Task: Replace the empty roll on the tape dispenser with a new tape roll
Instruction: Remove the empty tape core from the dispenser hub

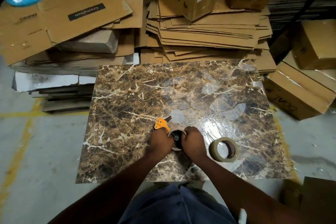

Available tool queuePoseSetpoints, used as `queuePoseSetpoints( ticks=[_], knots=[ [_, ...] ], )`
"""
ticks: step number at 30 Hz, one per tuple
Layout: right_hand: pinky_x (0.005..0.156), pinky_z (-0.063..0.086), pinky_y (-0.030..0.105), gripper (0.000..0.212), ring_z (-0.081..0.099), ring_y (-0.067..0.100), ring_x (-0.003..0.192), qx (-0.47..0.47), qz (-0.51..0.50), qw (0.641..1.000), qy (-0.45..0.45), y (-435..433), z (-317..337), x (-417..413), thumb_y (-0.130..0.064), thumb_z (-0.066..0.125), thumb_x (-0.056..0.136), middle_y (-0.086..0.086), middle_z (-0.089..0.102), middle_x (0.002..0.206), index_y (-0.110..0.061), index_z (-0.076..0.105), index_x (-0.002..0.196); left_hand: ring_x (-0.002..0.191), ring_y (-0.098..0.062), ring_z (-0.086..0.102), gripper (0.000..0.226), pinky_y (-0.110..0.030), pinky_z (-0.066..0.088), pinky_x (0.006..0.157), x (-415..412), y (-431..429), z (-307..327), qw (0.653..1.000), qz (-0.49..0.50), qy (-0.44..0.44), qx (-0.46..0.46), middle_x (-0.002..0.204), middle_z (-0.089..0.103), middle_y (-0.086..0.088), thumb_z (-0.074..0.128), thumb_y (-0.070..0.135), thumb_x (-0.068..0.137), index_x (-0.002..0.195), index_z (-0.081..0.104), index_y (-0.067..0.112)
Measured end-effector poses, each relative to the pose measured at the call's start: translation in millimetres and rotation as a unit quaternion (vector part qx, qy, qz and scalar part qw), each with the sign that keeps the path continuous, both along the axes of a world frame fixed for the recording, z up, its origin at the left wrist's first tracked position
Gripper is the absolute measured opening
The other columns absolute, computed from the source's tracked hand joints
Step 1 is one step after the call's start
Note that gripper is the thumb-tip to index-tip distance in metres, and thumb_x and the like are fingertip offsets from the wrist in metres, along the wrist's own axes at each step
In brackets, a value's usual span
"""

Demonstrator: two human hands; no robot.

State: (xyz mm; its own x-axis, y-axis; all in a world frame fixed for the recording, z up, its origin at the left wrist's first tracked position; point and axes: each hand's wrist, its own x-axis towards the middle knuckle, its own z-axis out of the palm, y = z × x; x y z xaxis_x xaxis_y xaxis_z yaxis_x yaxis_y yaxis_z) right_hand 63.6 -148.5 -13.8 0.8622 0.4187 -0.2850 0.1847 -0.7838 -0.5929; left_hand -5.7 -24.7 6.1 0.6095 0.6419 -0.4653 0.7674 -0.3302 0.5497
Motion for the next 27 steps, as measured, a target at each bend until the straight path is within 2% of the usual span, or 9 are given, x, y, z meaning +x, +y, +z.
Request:
queuePoseSetpoints(
  ticks=[3,5,13,15,17,19,21,24,27],
  knots=[
    [0.065,0.042,0.035,0.001,0.056,0.025,0.078,0.004,-0.013,1.0,0.022,3,2,-2,-0.008,0.057,0.089,0.009,0.059,0.089,-0.008,0.058,0.088,0.066,-0.023,0.057,0.015,-0.029,0.036,0.058,2,-4,4,1.0,0.017,0.011,-0.002,0.075,0.066,-0.006,0.069,0.018,0.085,0.076,0.059,0.012],
    [0.067,0.045,0.038,0.007,0.056,0.025,0.079,0.012,-0.021,0.999,0.04,4,4,-2,-0.008,0.059,0.088,0.008,0.058,0.092,-0.009,0.056,0.094,0.072,-0.026,0.057,0.013,-0.029,0.036,0.063,4,-4,7,1.0,0.008,0.012,0.004,0.082,0.066,-0.007,0.067,0.014,0.086,0.081,0.055,0.015],
    [0.075,0.049,0.039,0.013,0.06,0.03,0.089,0.022,0.01,1.0,0.016,-4,2,8,-0.014,0.06,0.089,0.012,0.062,0.101,-0.009,0.06,0.101,0.07,-0.03,0.062,0.017,-0.032,0.038,0.058,5,-4,14,1.0,-0.015,-0.004,0.017,0.075,0.069,-0.01,0.07,0.023,0.084,0.082,0.065,0.007],
    [0.075,0.05,0.039,0.014,0.061,0.027,0.089,0.034,0.015,0.999,0.007,-8,4,10,-0.021,0.062,0.091,0.009,0.062,0.1,-0.012,0.06,0.101,0.069,-0.026,0.063,0.016,-0.032,0.044,0.061,1,-2,16,0.999,-0.019,-0.028,0.01,0.074,0.07,-0.005,0.071,0.025,0.086,0.082,0.068,0.01],
    [0.073,0.049,0.038,0.014,0.061,0.026,0.088,0.053,0.026,0.998,-0.005,-14,6,14,-0.023,0.062,0.091,0.007,0.062,0.1,-0.014,0.06,0.102,0.073,-0.016,0.067,0.015,-0.029,0.051,0.066,-5,1,16,0.997,-0.027,-0.066,-0.015,0.08,0.072,0.005,0.072,0.032,0.087,0.092,0.073,0.018],
    [0.072,0.048,0.038,0.014,0.06,0.026,0.087,0.072,0.036,0.997,-0.017,-18,10,18,-0.02,0.062,0.09,0.006,0.062,0.101,-0.014,0.06,0.103,0.079,-0.006,0.07,0.028,-0.029,0.058,0.071,-9,4,19,0.994,-0.048,-0.099,-0.029,0.088,0.074,0.012,0.072,0.045,0.083,0.106,0.074,0.029],
    [0.071,0.046,0.036,0.014,0.06,0.025,0.087,0.085,0.032,0.995,-0.027,-19,14,24,-0.018,0.061,0.09,0.006,0.063,0.1,-0.013,0.06,0.103,0.083,-0.002,0.071,0.041,-0.029,0.06,0.074,-5,6,22,0.991,-0.058,-0.116,-0.024,0.096,0.074,0.014,0.071,0.055,0.08,0.114,0.07,0.033],
    [0.065,0.041,0.033,0.006,0.056,0.022,0.079,0.096,0.009,0.994,-0.045,-17,20,40,-0.02,0.059,0.093,0.002,0.059,0.091,-0.016,0.057,0.096,0.077,-0.004,0.068,0.028,-0.029,0.056,0.068,18,6,35,0.989,-0.083,-0.123,0.028,0.09,0.071,0.012,0.071,0.052,0.086,0.1,0.064,0.029],
    [0.059,0.042,0.035,0.011,0.054,0.02,0.069,0.105,-0.034,0.992,-0.057,-24,26,62,-0.026,0.061,0.095,-0.001,0.058,0.08,-0.019,0.055,0.09,0.07,-0.011,0.066,0.024,-0.03,0.05,0.063,48,4,43,0.98,-0.121,-0.143,0.067,0.083,0.072,0.006,0.07,0.048,0.09,0.09,0.064,0.024]
  ],
)
